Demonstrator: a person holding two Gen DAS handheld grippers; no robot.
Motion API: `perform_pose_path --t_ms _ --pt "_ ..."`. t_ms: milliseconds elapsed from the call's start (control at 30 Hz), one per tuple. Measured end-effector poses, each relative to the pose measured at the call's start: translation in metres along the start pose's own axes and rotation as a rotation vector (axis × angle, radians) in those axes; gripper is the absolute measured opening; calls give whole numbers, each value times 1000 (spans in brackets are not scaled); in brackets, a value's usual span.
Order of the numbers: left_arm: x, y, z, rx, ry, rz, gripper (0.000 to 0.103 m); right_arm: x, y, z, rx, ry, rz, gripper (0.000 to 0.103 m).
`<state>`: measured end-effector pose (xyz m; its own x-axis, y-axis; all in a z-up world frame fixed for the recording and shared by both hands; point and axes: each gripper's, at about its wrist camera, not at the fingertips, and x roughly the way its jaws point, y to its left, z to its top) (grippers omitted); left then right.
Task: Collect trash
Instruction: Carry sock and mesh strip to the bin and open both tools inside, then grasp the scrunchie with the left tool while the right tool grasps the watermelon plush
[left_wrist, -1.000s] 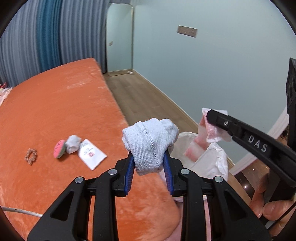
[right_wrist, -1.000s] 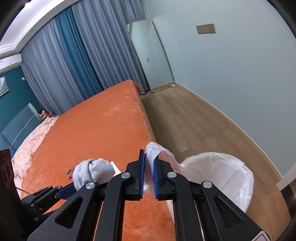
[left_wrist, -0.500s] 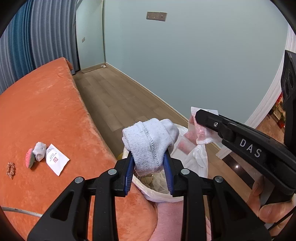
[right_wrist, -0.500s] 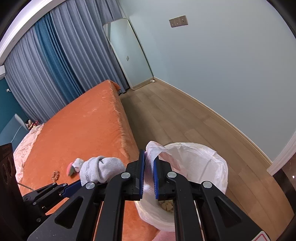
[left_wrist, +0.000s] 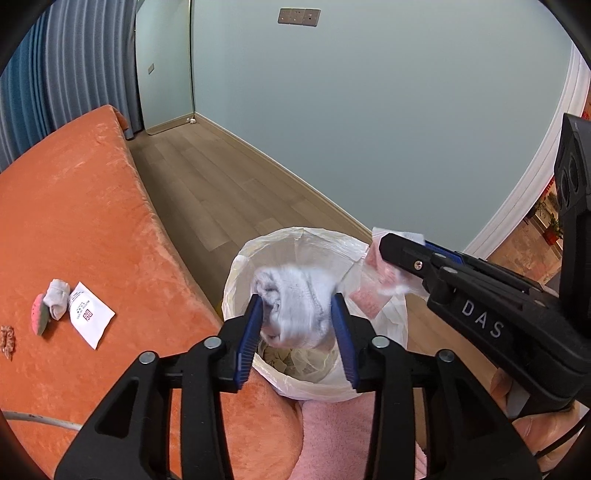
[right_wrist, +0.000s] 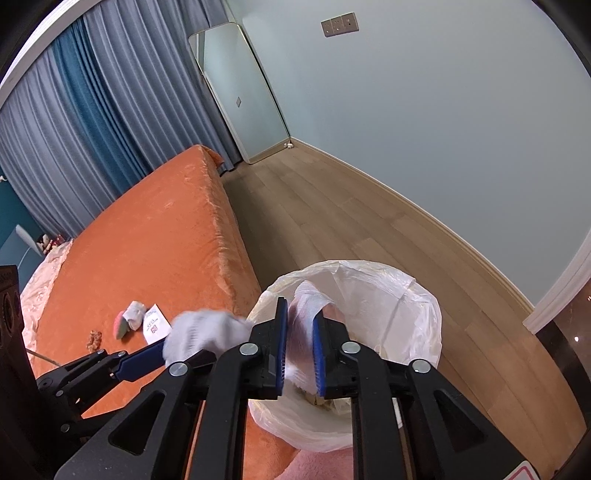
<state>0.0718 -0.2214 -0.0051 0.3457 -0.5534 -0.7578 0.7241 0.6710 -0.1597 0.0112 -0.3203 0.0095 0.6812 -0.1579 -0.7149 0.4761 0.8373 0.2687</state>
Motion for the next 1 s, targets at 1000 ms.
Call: perform_pose_path --t_ms 1000 --pt "-81 139 -47 -269 -59 321 53 30 144 -41 -254 112 110 49"
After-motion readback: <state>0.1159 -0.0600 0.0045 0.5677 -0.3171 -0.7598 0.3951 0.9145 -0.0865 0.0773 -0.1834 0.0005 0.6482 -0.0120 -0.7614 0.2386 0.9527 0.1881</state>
